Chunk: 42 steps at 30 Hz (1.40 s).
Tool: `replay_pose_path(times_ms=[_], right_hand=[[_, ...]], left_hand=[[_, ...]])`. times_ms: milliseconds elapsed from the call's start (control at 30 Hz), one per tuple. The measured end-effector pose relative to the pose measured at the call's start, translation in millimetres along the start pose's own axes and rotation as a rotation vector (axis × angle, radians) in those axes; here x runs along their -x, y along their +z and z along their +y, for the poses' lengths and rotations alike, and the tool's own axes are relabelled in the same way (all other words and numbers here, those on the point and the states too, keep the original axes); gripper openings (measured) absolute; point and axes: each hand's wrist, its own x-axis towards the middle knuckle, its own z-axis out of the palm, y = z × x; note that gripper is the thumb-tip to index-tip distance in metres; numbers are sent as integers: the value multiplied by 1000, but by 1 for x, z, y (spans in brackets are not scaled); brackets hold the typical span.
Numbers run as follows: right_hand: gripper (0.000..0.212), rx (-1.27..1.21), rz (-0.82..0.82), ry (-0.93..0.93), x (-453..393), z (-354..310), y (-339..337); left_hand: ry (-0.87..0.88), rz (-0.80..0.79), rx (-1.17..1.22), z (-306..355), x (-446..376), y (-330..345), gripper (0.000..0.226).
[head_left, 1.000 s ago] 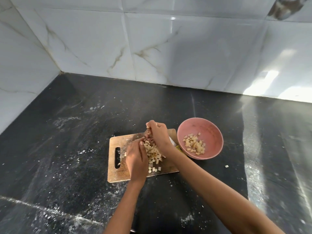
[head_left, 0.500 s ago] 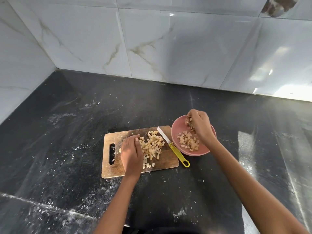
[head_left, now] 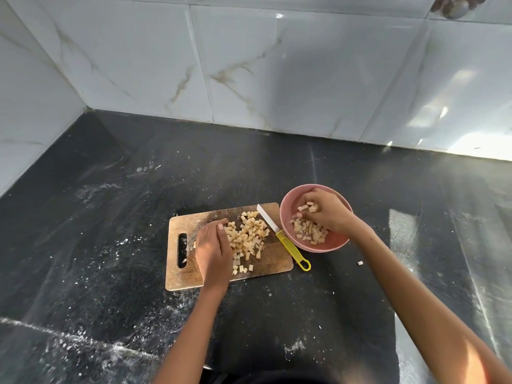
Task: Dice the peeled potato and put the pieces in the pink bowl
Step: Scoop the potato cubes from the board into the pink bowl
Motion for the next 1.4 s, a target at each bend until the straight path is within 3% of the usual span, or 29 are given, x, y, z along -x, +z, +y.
replay_pose_path(times_ms=[133, 267, 433, 533, 667, 767, 867, 967, 1100, 1233, 1400], right_hand=[[20, -160, -13, 63, 0, -2, -6], [28, 27, 19, 67, -3, 1, -3], [7, -24, 77, 84, 0, -3, -2], [10, 37, -52, 52, 1, -7, -8], [36, -11, -183, 91, 3, -13, -27], [38, 44, -83, 128, 2, -10, -31], [22, -12, 36, 138, 1, -5, -28], [18, 36, -48, 105, 6, -9, -30], [29, 16, -153, 39, 13, -15, -26], [35, 47, -60, 41, 18, -12, -22], [30, -153, 102, 47, 24, -8, -21]], left_hand=[[-2, 0, 21, 2, 0, -1, 42], [-14, 1, 24, 3, 0, -2, 44], [-26, -4, 30, 2, 0, -1, 44], [-22, -3, 33, 2, 0, -1, 44], [-26, 2, 36, 2, 0, -2, 45], [-32, -3, 39, 1, 0, -1, 44], [-37, -12, 40, -1, 0, -1, 46], [-32, -13, 37, -1, 0, -1, 45], [-31, -9, 31, 0, 0, -1, 43], [-23, -4, 34, 2, 0, -2, 43], [-18, -5, 37, 1, 0, -2, 43]])
